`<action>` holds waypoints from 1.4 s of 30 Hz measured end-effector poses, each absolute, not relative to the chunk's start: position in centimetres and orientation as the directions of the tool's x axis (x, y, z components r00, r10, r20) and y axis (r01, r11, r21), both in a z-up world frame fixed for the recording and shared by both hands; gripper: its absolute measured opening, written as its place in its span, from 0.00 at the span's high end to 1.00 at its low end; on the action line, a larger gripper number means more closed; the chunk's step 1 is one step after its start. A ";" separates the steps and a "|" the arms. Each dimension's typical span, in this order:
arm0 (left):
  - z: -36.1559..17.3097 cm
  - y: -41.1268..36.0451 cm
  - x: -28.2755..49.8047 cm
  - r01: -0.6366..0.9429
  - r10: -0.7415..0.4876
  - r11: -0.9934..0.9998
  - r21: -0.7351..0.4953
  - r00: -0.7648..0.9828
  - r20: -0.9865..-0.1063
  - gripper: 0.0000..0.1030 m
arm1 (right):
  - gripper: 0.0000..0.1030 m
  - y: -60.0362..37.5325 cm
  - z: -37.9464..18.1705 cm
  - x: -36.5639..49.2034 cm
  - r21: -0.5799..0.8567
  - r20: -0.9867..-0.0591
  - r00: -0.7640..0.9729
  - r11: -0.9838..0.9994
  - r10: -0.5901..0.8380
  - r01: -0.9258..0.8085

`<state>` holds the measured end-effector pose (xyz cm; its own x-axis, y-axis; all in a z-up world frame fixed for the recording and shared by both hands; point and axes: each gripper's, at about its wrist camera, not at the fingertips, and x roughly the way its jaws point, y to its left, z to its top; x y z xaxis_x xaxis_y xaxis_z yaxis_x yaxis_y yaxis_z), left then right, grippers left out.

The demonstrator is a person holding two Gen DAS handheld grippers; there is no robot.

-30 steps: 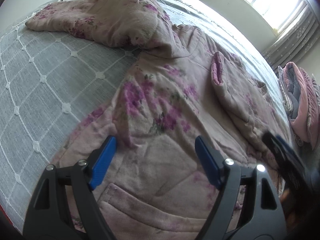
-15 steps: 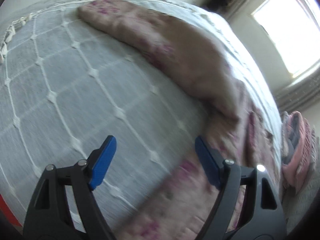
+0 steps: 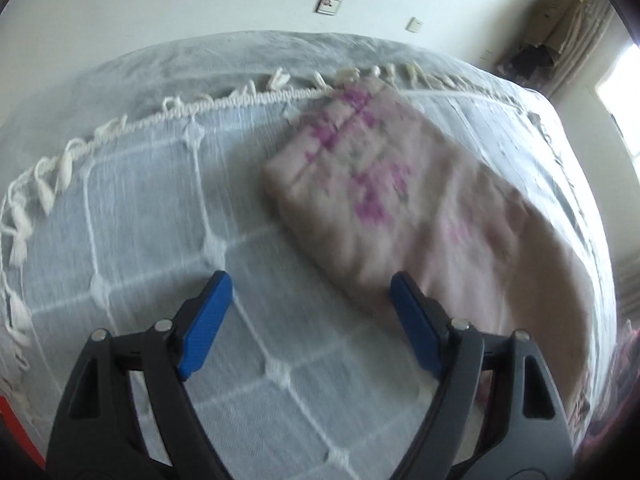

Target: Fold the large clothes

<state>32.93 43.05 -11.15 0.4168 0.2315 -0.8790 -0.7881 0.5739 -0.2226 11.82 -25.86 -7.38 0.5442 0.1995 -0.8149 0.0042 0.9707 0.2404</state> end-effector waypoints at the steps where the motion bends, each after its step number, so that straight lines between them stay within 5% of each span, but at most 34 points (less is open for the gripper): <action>1: -11.1 43.2 33.3 -0.797 0.250 0.566 -0.212 0.410 -0.877 0.21 | 0.21 -26.0 -7.3 11.8 0.236 -0.814 0.548 0.972 0.192 0.010; 6: -11.7 42.7 36.0 -0.809 0.318 0.575 -0.127 0.363 -0.876 0.21 | 0.21 -26.3 -7.1 11.9 0.129 -0.815 0.575 0.990 0.074 0.055; 11: -11.0 41.4 36.6 -0.791 0.366 0.604 -0.097 0.383 -0.848 0.73 | 0.21 -26.1 -6.4 11.4 0.034 -0.788 0.616 0.996 -0.023 0.080; 13: -10.5 41.4 36.6 -0.778 0.351 0.619 -0.107 0.395 -0.849 0.79 | 0.21 -26.1 -6.2 11.3 0.008 -0.780 0.624 0.996 -0.050 0.089; 28: 3.3 36.2 33.2 -0.626 0.298 0.689 -0.365 0.704 -0.645 0.86 | 0.20 -26.1 -6.3 11.3 -0.083 -0.780 0.613 0.992 -0.125 0.097; 42: 11.9 11.7 33.1 -0.124 -0.047 0.928 -0.353 0.898 -0.438 0.91 | 0.20 -28.0 -5.9 11.1 -0.080 -0.783 0.605 0.988 -0.143 0.130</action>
<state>33.05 11.67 11.93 0.8976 -0.0471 -0.4383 -0.1235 0.9276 -0.3525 11.14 -27.96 -5.89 0.6054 -0.1426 -0.7831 0.1295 0.9884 -0.0799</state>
